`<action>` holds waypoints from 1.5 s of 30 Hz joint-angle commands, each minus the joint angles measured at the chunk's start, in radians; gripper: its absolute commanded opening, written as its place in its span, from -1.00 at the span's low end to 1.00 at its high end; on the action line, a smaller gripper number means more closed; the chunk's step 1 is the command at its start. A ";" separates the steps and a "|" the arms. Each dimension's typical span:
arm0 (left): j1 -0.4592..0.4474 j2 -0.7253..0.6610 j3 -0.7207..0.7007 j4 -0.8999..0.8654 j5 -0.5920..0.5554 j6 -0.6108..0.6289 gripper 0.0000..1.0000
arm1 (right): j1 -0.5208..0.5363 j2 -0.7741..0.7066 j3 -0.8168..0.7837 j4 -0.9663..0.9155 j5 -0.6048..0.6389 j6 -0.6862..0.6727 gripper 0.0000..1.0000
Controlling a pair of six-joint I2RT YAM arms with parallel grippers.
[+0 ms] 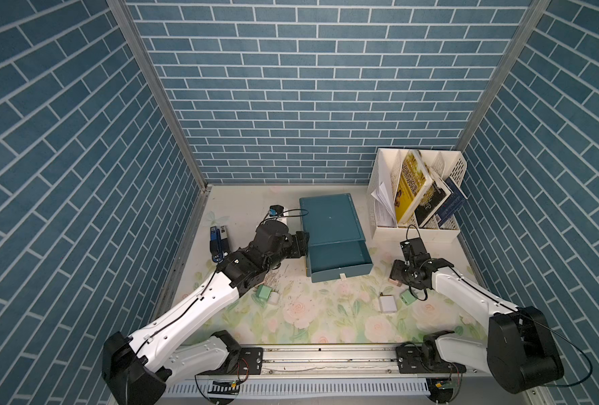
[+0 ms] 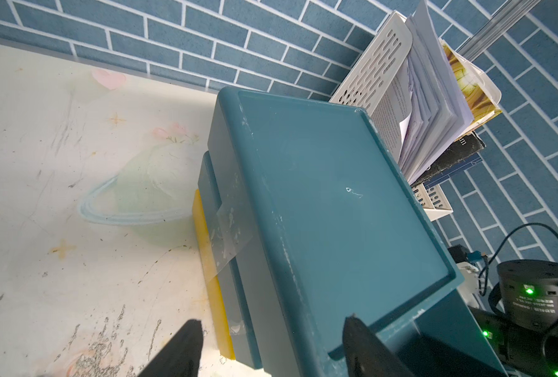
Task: Place the plugs into the drawer by color
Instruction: Pick up the plug from the center of the board, then place the plug in the drawer.
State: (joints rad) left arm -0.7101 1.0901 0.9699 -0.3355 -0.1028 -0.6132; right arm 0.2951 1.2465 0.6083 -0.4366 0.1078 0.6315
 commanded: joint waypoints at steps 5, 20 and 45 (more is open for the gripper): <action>-0.003 0.034 -0.004 0.027 0.005 0.007 0.47 | -0.002 0.044 -0.025 0.059 -0.004 -0.046 0.13; -0.003 0.058 0.003 0.030 -0.013 0.017 0.48 | 0.039 0.042 -0.023 0.049 -0.007 -0.027 -0.60; -0.002 0.096 0.040 0.047 0.009 -0.003 0.54 | 0.704 0.025 0.686 -0.251 0.255 -0.003 -1.00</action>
State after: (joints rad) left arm -0.7101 1.1969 0.9924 -0.2890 -0.0891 -0.6144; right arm 0.9859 1.2987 1.2827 -0.6376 0.3027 0.6056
